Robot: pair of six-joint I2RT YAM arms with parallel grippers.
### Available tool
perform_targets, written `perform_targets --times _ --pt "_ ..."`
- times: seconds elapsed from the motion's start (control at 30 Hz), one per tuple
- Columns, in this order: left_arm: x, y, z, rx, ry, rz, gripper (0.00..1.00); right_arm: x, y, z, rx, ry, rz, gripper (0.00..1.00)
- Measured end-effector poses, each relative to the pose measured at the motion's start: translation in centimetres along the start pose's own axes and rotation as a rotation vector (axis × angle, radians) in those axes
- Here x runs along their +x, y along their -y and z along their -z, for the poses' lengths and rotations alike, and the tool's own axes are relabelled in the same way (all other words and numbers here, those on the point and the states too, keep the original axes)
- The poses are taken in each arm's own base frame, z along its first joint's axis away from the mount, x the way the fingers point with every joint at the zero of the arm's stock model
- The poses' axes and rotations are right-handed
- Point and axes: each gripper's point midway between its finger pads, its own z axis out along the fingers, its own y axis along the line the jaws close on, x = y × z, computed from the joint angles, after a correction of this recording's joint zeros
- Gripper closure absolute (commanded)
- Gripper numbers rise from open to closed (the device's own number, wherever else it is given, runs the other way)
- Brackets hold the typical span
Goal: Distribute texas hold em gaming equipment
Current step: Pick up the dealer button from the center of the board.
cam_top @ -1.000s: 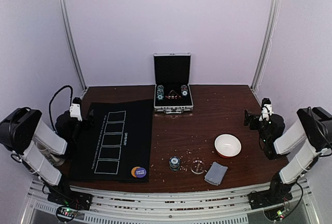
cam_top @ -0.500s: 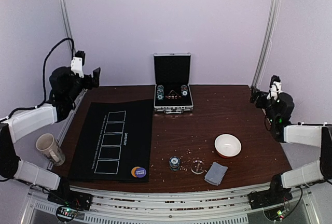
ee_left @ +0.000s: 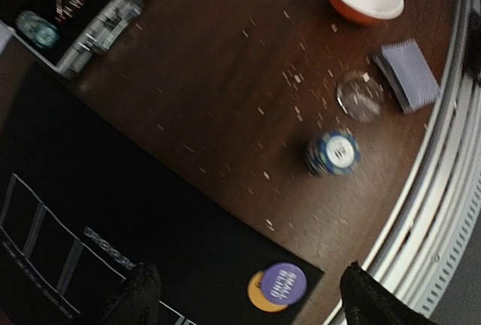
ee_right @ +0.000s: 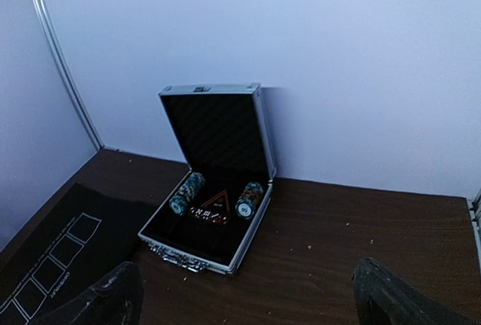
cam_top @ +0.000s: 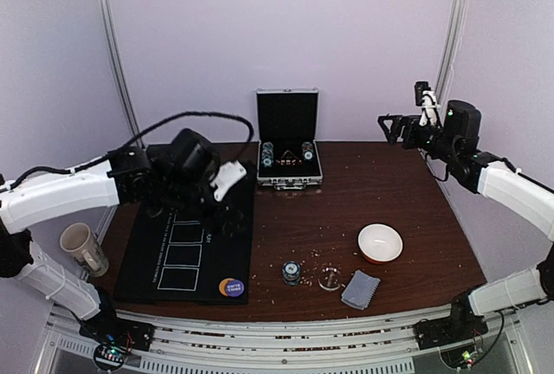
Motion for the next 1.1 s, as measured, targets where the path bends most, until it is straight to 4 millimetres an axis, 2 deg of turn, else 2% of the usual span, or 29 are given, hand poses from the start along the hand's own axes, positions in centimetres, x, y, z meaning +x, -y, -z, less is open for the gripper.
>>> perform_targets --times 0.07,0.13,0.2,0.27,0.4,0.6,0.7,0.93,1.03,1.1 --pt "4.4 3.1 -1.7 0.057 -0.163 -0.023 0.14 1.8 -2.2 -0.7 -0.029 -0.072 0.029 0.00" --pt "8.4 4.7 -2.9 0.088 -0.296 -0.031 0.14 3.4 -3.8 -1.1 -0.054 -0.125 0.055 0.00" --pt "11.7 4.6 -3.9 0.083 -0.403 -0.022 0.13 5.0 -4.6 -1.4 -0.061 -0.174 0.072 0.00" --pt "13.5 4.4 -4.6 0.075 -0.458 -0.014 0.14 6.1 -4.8 -1.5 -0.056 -0.208 0.085 0.00" --pt "14.5 4.5 -5.8 0.088 -0.477 -0.011 0.21 6.9 -4.8 -1.6 -0.038 -0.236 0.099 0.00" --pt "15.4 5.6 -7.7 0.149 -0.501 -0.017 0.23 7.3 -4.2 -1.5 -0.008 -0.252 0.105 0.00" --pt "15.6 5.9 -8.2 0.167 -0.506 -0.018 0.28 7.4 -4.1 -1.6 -0.003 -0.253 0.106 0.00" --pt "15.3 5.8 -8.6 0.162 -0.494 -0.025 0.28 8.2 -4.4 -1.8 -0.011 -0.277 0.103 0.00" --pt "15.2 5.8 -8.7 0.164 -0.487 -0.030 0.27 10.3 -5.8 -1.8 -0.041 -0.368 0.136 0.00" --pt "15.1 5.9 -8.7 0.165 -0.484 -0.031 0.27 12.2 -8.4 -1.6 -0.101 -0.457 0.186 0.00"
